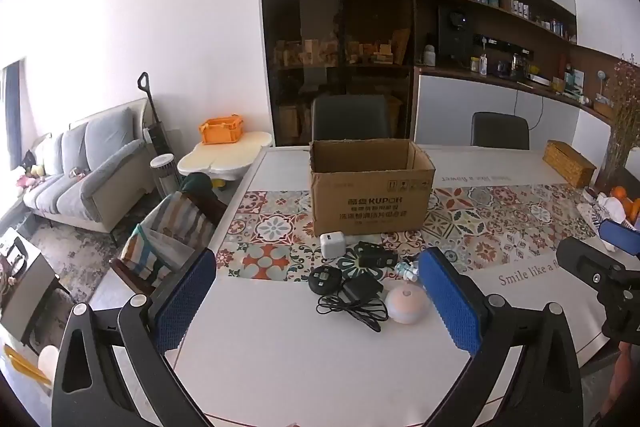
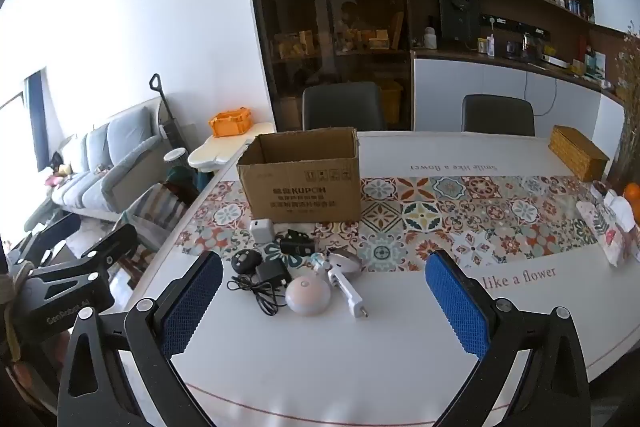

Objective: Organize rigid objects

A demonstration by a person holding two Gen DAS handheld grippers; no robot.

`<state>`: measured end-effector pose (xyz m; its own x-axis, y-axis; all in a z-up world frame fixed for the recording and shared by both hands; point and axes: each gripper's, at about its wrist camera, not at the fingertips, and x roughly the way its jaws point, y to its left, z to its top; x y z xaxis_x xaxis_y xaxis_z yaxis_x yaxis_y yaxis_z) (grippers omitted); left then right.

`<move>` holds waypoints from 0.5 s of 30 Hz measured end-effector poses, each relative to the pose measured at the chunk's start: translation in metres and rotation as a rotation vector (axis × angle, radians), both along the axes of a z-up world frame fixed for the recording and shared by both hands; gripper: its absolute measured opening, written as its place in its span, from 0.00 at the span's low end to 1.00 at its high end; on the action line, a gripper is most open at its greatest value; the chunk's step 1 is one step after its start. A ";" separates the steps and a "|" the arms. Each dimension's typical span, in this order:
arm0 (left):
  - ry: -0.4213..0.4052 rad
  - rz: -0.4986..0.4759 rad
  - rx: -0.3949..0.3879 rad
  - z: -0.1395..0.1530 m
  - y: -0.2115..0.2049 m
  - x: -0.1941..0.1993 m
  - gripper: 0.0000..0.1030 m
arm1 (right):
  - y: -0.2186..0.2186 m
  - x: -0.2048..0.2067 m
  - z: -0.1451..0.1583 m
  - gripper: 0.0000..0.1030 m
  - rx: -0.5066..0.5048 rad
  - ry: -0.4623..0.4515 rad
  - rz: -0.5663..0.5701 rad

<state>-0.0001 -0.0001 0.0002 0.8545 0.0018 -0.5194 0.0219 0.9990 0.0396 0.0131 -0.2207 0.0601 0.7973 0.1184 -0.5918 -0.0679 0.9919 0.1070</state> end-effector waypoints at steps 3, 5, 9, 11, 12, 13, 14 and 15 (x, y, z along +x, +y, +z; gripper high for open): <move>-0.018 -0.005 -0.005 0.001 0.000 -0.001 1.00 | 0.000 0.000 0.001 0.99 -0.002 0.015 0.001; -0.033 -0.017 0.002 0.003 -0.003 -0.005 1.00 | 0.000 0.000 0.002 0.99 -0.005 0.010 0.002; -0.055 -0.018 0.007 0.008 -0.007 -0.009 1.00 | -0.003 -0.003 0.006 0.99 -0.006 -0.002 0.002; -0.062 -0.015 0.007 0.007 -0.006 -0.014 1.00 | -0.002 -0.003 0.004 0.99 -0.007 -0.005 0.003; -0.057 -0.016 0.006 0.007 -0.005 -0.011 1.00 | -0.002 -0.003 0.005 0.99 -0.003 -0.009 -0.001; -0.050 -0.017 0.005 0.010 -0.006 -0.008 1.00 | -0.002 -0.002 0.004 0.99 -0.002 -0.008 -0.001; -0.050 -0.015 0.004 0.011 -0.006 -0.008 1.00 | -0.002 -0.004 0.005 0.99 -0.002 -0.010 0.001; -0.051 -0.013 0.005 0.011 -0.006 -0.008 1.00 | -0.002 -0.004 0.005 0.99 -0.002 -0.010 0.003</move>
<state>-0.0083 -0.0063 0.0112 0.8798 -0.0070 -0.4752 0.0326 0.9984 0.0458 0.0092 -0.2222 0.0651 0.8029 0.1195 -0.5840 -0.0717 0.9919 0.1045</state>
